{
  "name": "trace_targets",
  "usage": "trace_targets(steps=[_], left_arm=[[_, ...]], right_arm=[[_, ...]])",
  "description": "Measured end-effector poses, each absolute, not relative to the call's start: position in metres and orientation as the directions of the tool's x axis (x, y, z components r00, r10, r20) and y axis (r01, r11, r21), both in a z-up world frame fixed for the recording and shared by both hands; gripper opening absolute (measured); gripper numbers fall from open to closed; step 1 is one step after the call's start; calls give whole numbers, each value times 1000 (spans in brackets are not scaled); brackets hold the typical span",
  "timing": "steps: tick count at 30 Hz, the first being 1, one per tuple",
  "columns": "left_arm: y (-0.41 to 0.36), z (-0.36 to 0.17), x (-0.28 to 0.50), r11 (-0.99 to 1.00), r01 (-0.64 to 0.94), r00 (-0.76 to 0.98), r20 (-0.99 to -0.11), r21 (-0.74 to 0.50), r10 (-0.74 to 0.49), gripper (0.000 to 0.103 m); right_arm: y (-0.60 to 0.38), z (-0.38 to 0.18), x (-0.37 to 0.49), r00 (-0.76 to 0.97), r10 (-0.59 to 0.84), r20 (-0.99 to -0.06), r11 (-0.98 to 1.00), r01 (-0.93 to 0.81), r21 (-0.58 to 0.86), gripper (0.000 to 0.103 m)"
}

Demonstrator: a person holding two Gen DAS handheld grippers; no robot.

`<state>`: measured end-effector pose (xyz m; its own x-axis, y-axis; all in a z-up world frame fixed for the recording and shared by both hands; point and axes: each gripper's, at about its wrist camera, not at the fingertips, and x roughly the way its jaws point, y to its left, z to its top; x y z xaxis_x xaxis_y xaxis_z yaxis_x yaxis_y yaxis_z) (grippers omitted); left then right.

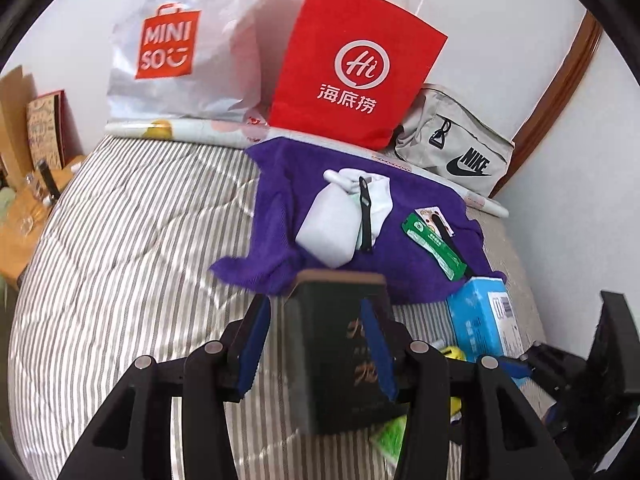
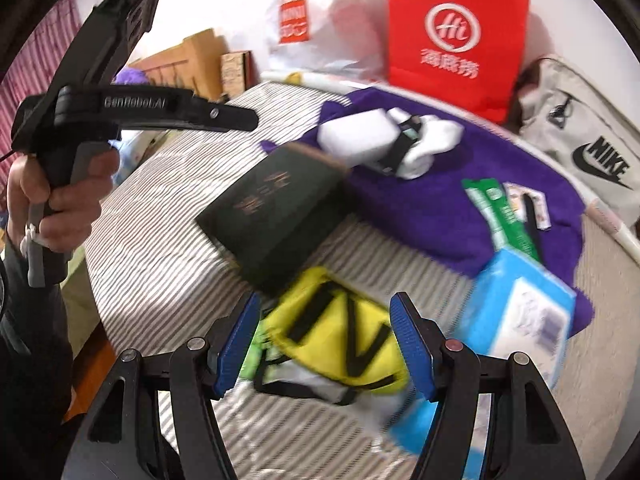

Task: Organize soft objects
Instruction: 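Grasp the yellow-and-black pouch with the right tool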

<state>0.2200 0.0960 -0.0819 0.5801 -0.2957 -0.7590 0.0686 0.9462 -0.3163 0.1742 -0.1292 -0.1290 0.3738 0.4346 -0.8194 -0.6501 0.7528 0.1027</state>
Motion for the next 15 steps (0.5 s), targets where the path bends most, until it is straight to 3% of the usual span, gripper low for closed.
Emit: trace_targets(steps=[15], left_arm=[[127,-108,191,928,44,566,-756,-370,-328,46]], right_arm=[[-102,-174,171,409,282,-868,749,-660,-67,67]])
